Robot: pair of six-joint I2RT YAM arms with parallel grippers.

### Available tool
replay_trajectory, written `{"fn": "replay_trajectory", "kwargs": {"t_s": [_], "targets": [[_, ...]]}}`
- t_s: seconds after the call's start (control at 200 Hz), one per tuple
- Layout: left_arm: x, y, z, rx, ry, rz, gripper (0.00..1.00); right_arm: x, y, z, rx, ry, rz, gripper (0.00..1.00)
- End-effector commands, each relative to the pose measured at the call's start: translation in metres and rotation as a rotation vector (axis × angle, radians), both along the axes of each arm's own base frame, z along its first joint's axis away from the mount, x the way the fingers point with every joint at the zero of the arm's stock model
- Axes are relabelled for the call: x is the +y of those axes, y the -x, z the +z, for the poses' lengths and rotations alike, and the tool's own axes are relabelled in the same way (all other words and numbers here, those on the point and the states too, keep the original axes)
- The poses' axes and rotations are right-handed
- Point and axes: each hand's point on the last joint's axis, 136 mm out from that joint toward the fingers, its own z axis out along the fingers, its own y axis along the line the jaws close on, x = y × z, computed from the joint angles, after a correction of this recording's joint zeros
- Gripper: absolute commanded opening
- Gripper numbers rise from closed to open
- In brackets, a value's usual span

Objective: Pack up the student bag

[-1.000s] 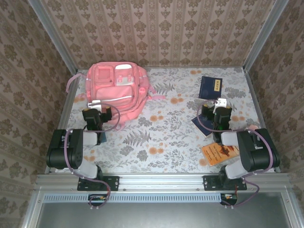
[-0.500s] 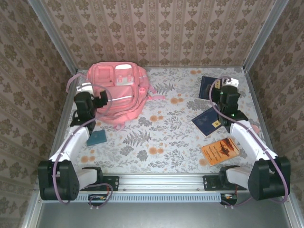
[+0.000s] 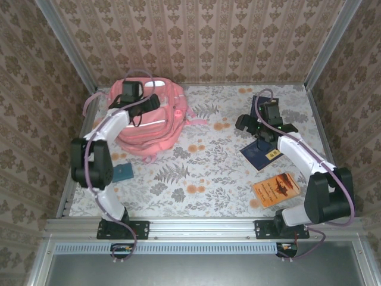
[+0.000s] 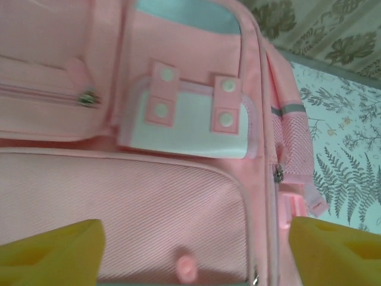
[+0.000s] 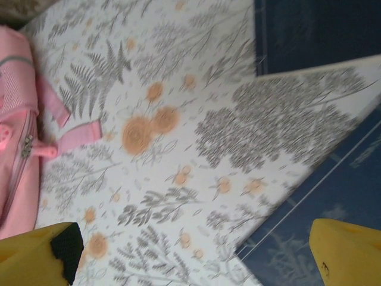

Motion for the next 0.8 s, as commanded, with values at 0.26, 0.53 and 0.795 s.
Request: {"fn": "replay_trajectory", "kwargs": {"t_s": [0.26, 0.53, 0.795], "targets": [[-0.066, 0.001, -0.078, 0.25, 0.061, -0.079, 0.7, 0.044, 0.008, -0.013, 0.102, -0.078, 0.059, 1.0], [-0.132, 0.066, -0.109, 0.384, 0.063, -0.307, 0.64, 0.042, 0.01, -0.023, 0.15, -0.043, 0.014, 1.0], [-0.196, 0.162, -0.101, 0.426, 0.05, -0.521, 0.58, 0.028, 0.017, -0.026, 0.157, 0.006, -0.038, 0.99]]}}
